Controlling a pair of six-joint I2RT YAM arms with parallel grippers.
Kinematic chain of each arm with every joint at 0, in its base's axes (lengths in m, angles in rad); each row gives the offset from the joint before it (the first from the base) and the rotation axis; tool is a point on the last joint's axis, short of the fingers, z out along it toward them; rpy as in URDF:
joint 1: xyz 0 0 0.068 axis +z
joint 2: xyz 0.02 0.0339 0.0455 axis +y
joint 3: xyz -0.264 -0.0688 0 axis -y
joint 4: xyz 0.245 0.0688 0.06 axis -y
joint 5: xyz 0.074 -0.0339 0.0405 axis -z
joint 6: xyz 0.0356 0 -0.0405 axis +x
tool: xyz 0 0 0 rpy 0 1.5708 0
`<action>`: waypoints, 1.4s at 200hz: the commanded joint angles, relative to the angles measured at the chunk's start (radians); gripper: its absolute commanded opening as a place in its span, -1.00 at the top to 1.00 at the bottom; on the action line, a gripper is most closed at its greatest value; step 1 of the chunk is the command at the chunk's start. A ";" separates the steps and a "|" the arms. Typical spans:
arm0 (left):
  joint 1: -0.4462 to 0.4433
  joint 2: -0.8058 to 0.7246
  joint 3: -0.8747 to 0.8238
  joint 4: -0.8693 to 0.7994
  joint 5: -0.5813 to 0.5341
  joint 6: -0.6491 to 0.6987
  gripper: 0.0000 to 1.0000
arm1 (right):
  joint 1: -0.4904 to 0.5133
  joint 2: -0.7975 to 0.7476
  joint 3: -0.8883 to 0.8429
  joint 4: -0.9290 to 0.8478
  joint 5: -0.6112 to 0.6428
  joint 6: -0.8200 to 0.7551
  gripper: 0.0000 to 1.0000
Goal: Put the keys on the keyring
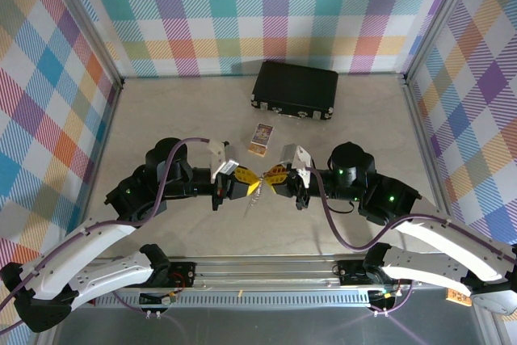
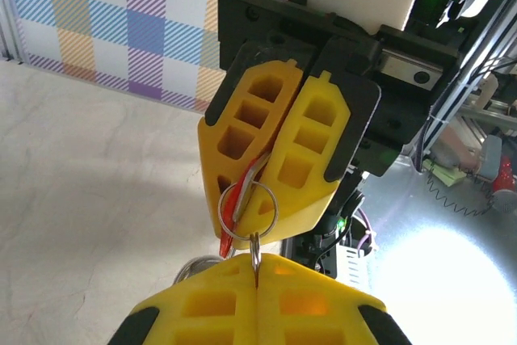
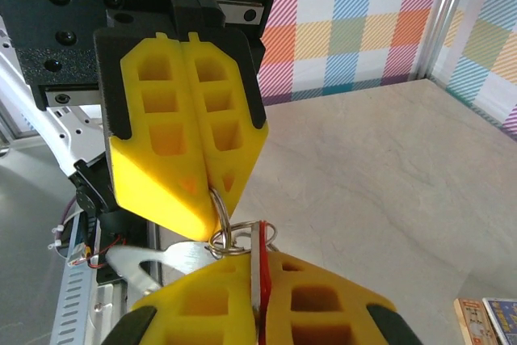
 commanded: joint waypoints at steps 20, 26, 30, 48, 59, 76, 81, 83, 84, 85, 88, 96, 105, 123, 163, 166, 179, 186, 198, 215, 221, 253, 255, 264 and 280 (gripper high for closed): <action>-0.003 0.000 -0.031 0.066 -0.081 -0.024 1.00 | 0.004 0.022 0.055 0.006 0.090 -0.031 1.00; -0.002 -0.002 -0.043 0.082 -0.103 -0.034 1.00 | 0.005 0.031 0.063 -0.001 0.101 -0.033 1.00; -0.002 -0.004 -0.052 0.092 -0.118 -0.040 1.00 | 0.005 0.037 0.068 -0.005 0.108 -0.033 1.00; -0.003 -0.019 -0.093 0.140 -0.168 -0.069 0.88 | 0.006 0.062 0.091 -0.030 0.135 -0.038 1.00; -0.003 -0.024 -0.116 0.162 -0.177 -0.084 0.69 | 0.005 0.076 0.104 -0.046 0.160 -0.040 1.00; -0.002 -0.024 -0.135 0.168 -0.189 -0.096 0.44 | 0.005 0.099 0.119 -0.072 0.199 -0.040 1.00; -0.002 -0.025 -0.140 0.169 -0.195 -0.099 0.39 | 0.006 0.108 0.126 -0.081 0.210 -0.038 1.00; -0.002 -0.025 -0.143 0.170 -0.198 -0.099 0.37 | 0.006 0.112 0.128 -0.086 0.216 -0.037 1.00; -0.002 -0.025 -0.144 0.170 -0.200 -0.100 0.36 | 0.006 0.113 0.130 -0.087 0.217 -0.037 1.00; -0.002 -0.026 -0.145 0.171 -0.202 -0.100 0.35 | 0.005 0.115 0.131 -0.089 0.221 -0.036 1.00; -0.002 -0.027 -0.149 0.175 -0.208 -0.102 0.31 | 0.005 0.122 0.134 -0.094 0.228 -0.035 1.00; -0.003 -0.032 -0.165 0.189 -0.227 -0.113 0.20 | 0.006 0.139 0.147 -0.112 0.246 -0.029 1.00; -0.002 -0.040 -0.185 0.215 -0.255 -0.134 -0.01 | 0.006 0.160 0.159 -0.134 0.262 -0.024 1.00; -0.002 -0.056 -0.232 0.265 -0.304 -0.163 -0.61 | 0.006 0.210 0.194 -0.190 0.303 -0.016 1.00; -0.003 -0.085 -0.298 0.286 -0.404 -0.163 -0.94 | -0.006 0.334 0.276 -0.287 0.368 0.021 1.00; -0.003 -0.086 -0.300 0.283 -0.410 -0.161 -0.96 | -0.011 0.343 0.280 -0.294 0.364 0.022 1.00; -0.002 -0.099 -0.311 0.268 -0.437 -0.153 -1.00 | -0.025 0.387 0.309 -0.323 0.353 0.061 1.00; -0.003 -0.106 -0.316 0.262 -0.461 -0.152 -1.00 | -0.032 0.407 0.324 -0.337 0.351 0.071 1.00; -0.002 -0.120 -0.324 0.248 -0.517 -0.152 -1.00 | -0.045 0.437 0.345 -0.349 0.351 0.084 1.00; -0.003 -0.135 -0.337 0.220 -0.651 -0.174 -1.00 | -0.069 0.473 0.365 -0.348 0.349 0.103 1.00; -0.002 -0.137 -0.344 0.206 -0.704 -0.184 -1.00 | -0.081 0.484 0.370 -0.345 0.348 0.109 1.00; -0.003 -0.151 -0.379 0.167 -0.832 -0.193 -1.00 | -0.161 0.542 0.383 -0.330 0.294 0.148 1.00; -0.002 -0.153 -0.382 0.167 -0.835 -0.194 -1.00 | -0.168 0.543 0.382 -0.327 0.289 0.152 1.00; -0.002 -0.161 -0.391 0.170 -0.839 -0.196 -1.00 | -0.199 0.555 0.380 -0.318 0.261 0.167 1.00; -0.003 -0.169 -0.406 0.182 -0.842 -0.201 -1.00 | -0.236 0.568 0.381 -0.306 0.238 0.186 1.00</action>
